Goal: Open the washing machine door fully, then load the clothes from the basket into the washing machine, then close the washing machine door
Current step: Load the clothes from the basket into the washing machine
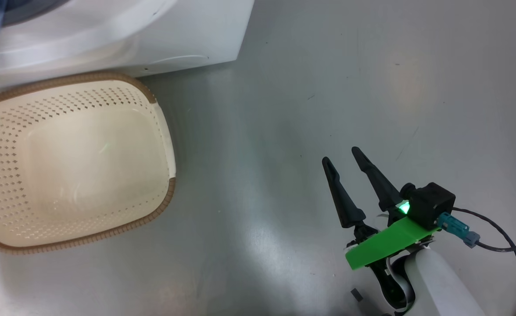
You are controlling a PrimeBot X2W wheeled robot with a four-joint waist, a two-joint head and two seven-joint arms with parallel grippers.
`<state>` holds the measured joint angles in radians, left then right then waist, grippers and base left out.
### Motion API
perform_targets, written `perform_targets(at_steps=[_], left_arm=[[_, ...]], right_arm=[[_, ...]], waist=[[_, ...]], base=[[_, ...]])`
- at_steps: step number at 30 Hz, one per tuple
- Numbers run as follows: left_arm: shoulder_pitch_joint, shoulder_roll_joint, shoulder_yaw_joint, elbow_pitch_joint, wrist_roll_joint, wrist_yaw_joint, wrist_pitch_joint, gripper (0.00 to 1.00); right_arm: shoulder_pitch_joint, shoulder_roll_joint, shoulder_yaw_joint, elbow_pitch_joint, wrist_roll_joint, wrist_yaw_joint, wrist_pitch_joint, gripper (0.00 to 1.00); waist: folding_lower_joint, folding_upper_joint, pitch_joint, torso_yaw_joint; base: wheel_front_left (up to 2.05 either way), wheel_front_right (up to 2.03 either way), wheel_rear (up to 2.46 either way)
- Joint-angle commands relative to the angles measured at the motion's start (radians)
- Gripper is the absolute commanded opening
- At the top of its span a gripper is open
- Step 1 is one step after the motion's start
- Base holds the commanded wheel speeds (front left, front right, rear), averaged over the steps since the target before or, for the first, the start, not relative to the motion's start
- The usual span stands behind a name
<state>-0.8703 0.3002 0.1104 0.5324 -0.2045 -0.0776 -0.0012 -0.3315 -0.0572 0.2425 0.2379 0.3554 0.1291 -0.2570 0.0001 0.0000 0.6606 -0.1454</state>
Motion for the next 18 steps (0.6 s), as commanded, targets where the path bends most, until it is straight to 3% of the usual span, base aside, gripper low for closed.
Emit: perform_targets(at_steps=[1, 6, 18], left_arm=[[-0.085, 0.061, 0.017, -0.07, 0.007, -0.006, -0.041, 0.0], [-0.14, 0.056, -0.023, -0.079, 0.021, -0.016, -0.101, 0.0], [-0.312, 0.082, -0.08, 0.021, 0.032, -0.03, -0.112, 0.0]], right_arm=[[0.021, 0.007, 0.024, -0.015, 0.008, 0.002, -0.005, 1.0], [0.022, 0.007, 0.03, -0.018, 0.01, 0.002, -0.005, 1.0], [0.012, 0.007, 0.043, -0.027, 0.03, 0.002, -0.005, 1.0]], waist=[[-0.0001, 0.0, 0.001, 0.0], [-0.0001, 0.0, 0.01, -0.004], [-0.0001, 0.0, 0.06, -0.035]], base=[[0.0, 0.0, 0.0], [0.0, 0.0, 0.0], [0.0, 0.0, 0.0]])
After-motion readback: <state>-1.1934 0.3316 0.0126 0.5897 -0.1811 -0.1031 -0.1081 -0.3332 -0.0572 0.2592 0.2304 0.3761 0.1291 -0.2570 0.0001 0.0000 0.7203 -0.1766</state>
